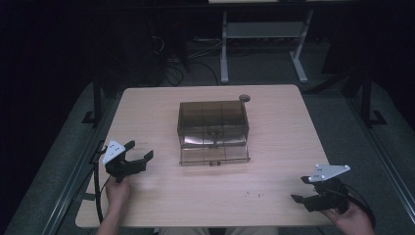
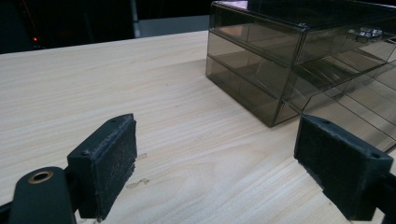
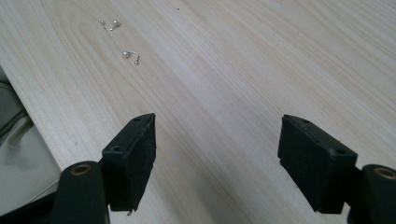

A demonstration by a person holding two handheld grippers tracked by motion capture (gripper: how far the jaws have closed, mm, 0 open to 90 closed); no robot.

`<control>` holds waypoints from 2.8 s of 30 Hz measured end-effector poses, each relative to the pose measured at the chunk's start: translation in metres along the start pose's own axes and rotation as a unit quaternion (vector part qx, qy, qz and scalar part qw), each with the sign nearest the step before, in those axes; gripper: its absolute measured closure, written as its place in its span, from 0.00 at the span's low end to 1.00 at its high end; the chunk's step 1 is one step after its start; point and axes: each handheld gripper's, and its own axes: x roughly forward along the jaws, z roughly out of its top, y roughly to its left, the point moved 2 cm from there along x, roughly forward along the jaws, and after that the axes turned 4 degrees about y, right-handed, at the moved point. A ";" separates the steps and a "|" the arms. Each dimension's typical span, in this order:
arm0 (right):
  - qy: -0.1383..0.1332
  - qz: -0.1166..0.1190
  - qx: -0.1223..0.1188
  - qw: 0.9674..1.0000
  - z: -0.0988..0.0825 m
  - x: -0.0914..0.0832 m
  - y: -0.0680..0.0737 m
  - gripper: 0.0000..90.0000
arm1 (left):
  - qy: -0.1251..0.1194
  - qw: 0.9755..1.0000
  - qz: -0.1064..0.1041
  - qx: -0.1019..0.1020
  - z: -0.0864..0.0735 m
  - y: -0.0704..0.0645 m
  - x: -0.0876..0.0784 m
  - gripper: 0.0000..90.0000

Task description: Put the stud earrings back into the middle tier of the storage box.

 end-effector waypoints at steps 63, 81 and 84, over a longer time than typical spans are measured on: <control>0.136 0.073 -0.137 0.978 0.093 0.048 0.050 0.62 | -0.004 1.000 -0.007 -0.004 -0.001 0.000 -0.001 0.14; 0.193 0.083 -0.145 0.967 0.097 0.071 0.057 0.75 | -0.004 1.000 -0.007 -0.005 0.000 0.000 -0.002 0.14; 0.202 0.084 -0.147 0.965 0.098 0.074 0.058 0.78 | -0.004 1.000 -0.007 -0.004 0.000 0.000 -0.002 0.14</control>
